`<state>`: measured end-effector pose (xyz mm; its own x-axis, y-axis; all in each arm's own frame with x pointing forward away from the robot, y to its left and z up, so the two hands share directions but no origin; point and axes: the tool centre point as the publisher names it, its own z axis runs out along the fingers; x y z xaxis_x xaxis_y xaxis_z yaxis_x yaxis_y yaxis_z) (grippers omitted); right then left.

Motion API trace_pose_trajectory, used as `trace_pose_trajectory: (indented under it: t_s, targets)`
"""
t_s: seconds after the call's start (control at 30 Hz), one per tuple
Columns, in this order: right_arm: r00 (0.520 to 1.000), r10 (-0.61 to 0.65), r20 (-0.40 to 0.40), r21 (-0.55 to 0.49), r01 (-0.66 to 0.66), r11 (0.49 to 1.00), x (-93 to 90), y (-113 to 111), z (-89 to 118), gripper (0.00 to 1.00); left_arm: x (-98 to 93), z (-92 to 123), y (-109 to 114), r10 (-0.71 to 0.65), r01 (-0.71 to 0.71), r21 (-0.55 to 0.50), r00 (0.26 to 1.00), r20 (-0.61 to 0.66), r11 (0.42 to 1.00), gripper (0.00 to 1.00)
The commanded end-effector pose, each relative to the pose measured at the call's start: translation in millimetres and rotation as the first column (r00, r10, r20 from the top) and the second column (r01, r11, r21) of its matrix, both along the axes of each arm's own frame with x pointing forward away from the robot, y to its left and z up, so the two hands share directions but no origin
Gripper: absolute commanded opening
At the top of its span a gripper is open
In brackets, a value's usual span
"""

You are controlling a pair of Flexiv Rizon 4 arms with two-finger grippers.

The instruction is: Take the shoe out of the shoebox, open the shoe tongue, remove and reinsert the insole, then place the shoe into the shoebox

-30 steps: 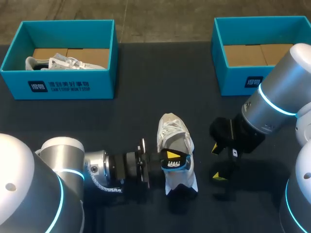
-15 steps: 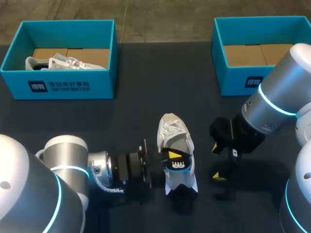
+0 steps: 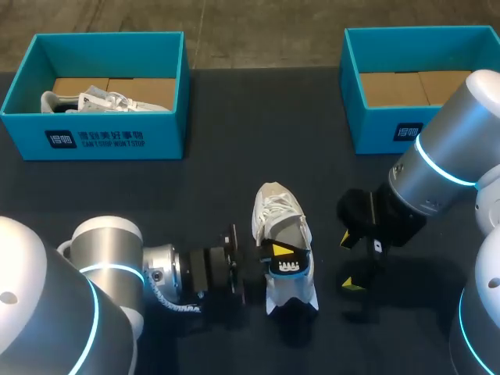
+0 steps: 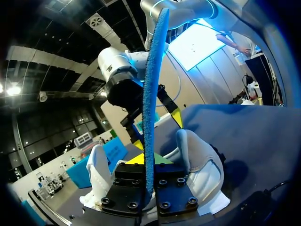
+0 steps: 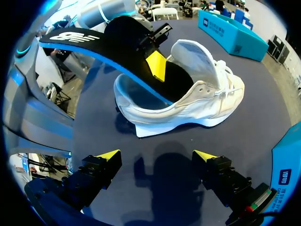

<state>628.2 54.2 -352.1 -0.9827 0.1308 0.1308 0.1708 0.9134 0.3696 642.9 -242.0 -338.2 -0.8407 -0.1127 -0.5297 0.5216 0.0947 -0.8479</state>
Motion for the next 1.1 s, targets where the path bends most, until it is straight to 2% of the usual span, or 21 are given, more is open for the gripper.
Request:
trace_pose_trajectory:
  t_s: [0.03,0.4,0.77,1.03,1.1]
  targets:
    - [1.000,-0.002,0.001,-0.001,0.002,1.000,-0.7,0.4,-0.2,1.00,-1.7,0.0,0.2,-0.001,0.001,-0.002,1.000,0.002,1.000,0.19]
    - [1.000,-0.002,0.001,-0.001,0.002,1.000,-0.7,0.4,-0.2,1.00,-7.3,11.9,-4.4,-0.002,0.002,0.008,0.999,0.040,1.000,0.25]
    - [1.000,-0.002,0.001,-0.001,0.002,1.000,-0.7,0.4,-0.2,1.00,-11.8,26.9,-11.4,0.017,-0.023,0.048,0.994,0.106,0.999,0.23]
    - [1.000,-0.002,0.001,-0.001,0.002,1.000,-0.7,0.4,-0.2,1.00,-14.5,30.5,-16.7,0.028,-0.038,0.112,0.996,0.089,0.993,0.25]
    - [1.000,-0.002,0.001,-0.001,0.002,1.000,-0.7,0.4,-0.2,1.00,-15.4,31.0,-17.8,0.043,-0.055,0.136,0.995,0.093,0.989,0.20]
